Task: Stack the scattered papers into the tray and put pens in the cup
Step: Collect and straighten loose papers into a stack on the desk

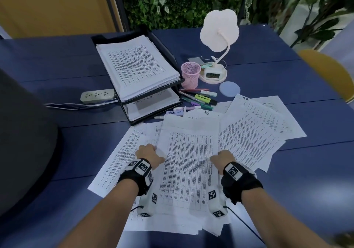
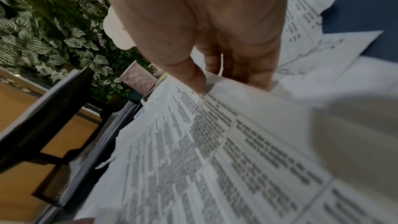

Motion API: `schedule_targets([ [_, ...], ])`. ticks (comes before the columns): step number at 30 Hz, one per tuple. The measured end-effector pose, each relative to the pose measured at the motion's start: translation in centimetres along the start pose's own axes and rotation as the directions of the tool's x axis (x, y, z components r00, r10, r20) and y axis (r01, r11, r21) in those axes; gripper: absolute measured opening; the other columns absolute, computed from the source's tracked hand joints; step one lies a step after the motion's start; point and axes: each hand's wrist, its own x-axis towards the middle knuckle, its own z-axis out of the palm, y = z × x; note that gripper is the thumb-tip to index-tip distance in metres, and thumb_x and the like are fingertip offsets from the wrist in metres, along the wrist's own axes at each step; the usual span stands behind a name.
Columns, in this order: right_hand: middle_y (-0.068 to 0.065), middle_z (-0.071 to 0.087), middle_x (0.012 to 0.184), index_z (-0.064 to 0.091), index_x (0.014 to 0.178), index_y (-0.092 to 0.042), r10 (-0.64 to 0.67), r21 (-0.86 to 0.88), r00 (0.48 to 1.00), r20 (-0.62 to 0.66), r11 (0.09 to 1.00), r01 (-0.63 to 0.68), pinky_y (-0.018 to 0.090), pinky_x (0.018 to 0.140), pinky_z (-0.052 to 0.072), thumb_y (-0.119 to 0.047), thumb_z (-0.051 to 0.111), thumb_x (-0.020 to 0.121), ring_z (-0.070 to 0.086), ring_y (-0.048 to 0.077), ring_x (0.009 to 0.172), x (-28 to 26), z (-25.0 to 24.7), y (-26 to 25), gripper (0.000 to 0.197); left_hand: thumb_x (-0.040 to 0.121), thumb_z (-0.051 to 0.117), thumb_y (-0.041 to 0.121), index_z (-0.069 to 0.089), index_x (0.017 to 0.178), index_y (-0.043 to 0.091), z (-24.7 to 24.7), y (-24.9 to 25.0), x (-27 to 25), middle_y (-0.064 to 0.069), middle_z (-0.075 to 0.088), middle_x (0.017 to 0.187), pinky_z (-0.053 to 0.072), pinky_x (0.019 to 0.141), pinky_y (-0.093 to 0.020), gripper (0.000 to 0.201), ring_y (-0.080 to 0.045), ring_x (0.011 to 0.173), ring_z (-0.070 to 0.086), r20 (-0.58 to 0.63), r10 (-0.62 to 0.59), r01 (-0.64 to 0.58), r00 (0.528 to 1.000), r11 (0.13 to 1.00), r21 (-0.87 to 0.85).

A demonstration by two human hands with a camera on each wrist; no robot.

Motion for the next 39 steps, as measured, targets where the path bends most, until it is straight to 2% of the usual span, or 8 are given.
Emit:
schedule_targets([
  [4,0.013,0.051,0.09,0.052,0.11,0.002,0.045,0.141,0.997,-0.059,0.989,-0.037,0.022,0.045,0.036,-0.004,0.053,0.087,0.05,0.021,0.065,0.5,0.8,-0.5,0.024,0.069,0.08,0.036,0.043,0.128,0.008,0.5,0.5,-0.4,-0.013,0.042,0.127,0.045,0.097,-0.035,0.075,-0.028,0.117,0.045,0.005,0.033,-0.033,0.999,0.995,0.096],
  [9,0.021,0.054,0.127,0.043,0.129,0.008,-0.037,0.21,0.999,-0.006,0.977,0.037,0.04,0.097,0.045,-0.002,0.056,0.09,0.056,0.031,0.109,-0.2,0.5,-0.2,0.043,0.07,0.078,0.034,0.042,0.13,0.012,0.0,-0.5,-0.5,-0.012,0.04,0.129,0.045,0.098,-0.038,0.073,-0.028,0.119,0.043,-0.012,0.067,-0.067,0.998,0.997,-0.023],
  [13,0.012,0.056,0.131,0.048,0.131,-0.007,-0.14,0.369,0.99,0.02,0.921,0.123,0.041,0.104,0.041,-0.004,0.059,0.089,0.054,0.028,0.116,0.7,0.0,0.8,0.043,0.077,0.068,0.054,0.044,0.132,0.013,-0.8,-2.1,-0.4,-0.012,0.042,0.134,0.042,0.101,-0.04,0.073,-0.029,0.124,0.042,-0.133,0.021,-0.045,0.991,0.982,-0.183],
  [19,0.01,0.055,0.125,0.045,0.131,-0.002,-0.11,0.292,0.994,-0.003,0.95,0.106,0.036,0.093,0.047,-0.003,0.054,0.088,0.055,0.029,0.113,1.5,0.2,-0.1,0.045,0.095,0.051,0.038,0.048,0.127,0.006,-0.7,-1.1,-1.6,-0.006,0.056,0.119,0.042,0.089,-0.029,0.045,-0.022,0.109,0.053,0.063,0.186,-0.146,0.981,0.907,-0.396],
  [22,0.016,0.054,0.122,0.045,0.132,-0.003,-0.012,0.074,0.981,-0.194,0.997,0.026,0.034,0.087,0.049,-0.006,0.047,0.086,0.056,0.033,0.108,1.3,-0.3,-1.0,0.046,0.09,0.058,0.038,0.056,0.126,0.015,-0.4,-0.7,-1.4,-0.01,0.049,0.133,0.04,0.1,-0.034,0.043,-0.027,0.124,0.046,-0.003,0.23,-0.228,0.973,0.965,-0.132],
  [25,0.017,0.049,0.124,0.049,0.127,-0.01,0.05,-0.164,0.969,-0.243,0.982,-0.092,0.039,0.096,0.048,-0.016,0.052,0.085,0.055,0.031,0.11,0.8,-1.0,-1.4,0.042,0.076,0.069,0.048,0.033,0.142,0.029,-0.3,-0.9,-1.4,-0.007,0.015,0.155,0.021,0.113,-0.05,0.078,-0.027,0.143,0.014,0.008,0.136,-0.136,0.991,0.98,0.147],
  [32,0.013,0.055,0.104,0.046,0.122,-0.004,-0.012,0.056,0.988,-0.155,0.998,0.021,0.027,0.059,0.047,-0.005,0.051,0.086,0.05,0.024,0.08,1.4,-0.1,-0.4,0.036,0.069,0.078,0.038,0.023,0.144,0.021,-0.5,-1.3,-0.9,-0.014,0.032,0.142,0.038,0.102,-0.049,0.095,-0.032,0.131,0.03,-0.08,0.018,-0.019,0.997,1.0,-0.016],
  [39,0.014,0.058,0.12,0.042,0.134,-0.007,-0.165,0.178,0.986,-0.028,0.97,0.167,0.031,0.079,0.049,-0.002,0.05,0.089,0.059,0.031,0.103,0.0,1.9,-1.6,0.045,0.087,0.065,0.024,0.031,0.144,0.005,-1.2,-2.2,0.1,-0.017,0.041,0.142,0.036,0.107,-0.041,0.069,-0.032,0.13,0.04,-0.123,-0.061,0.022,0.991,0.955,-0.297],
])
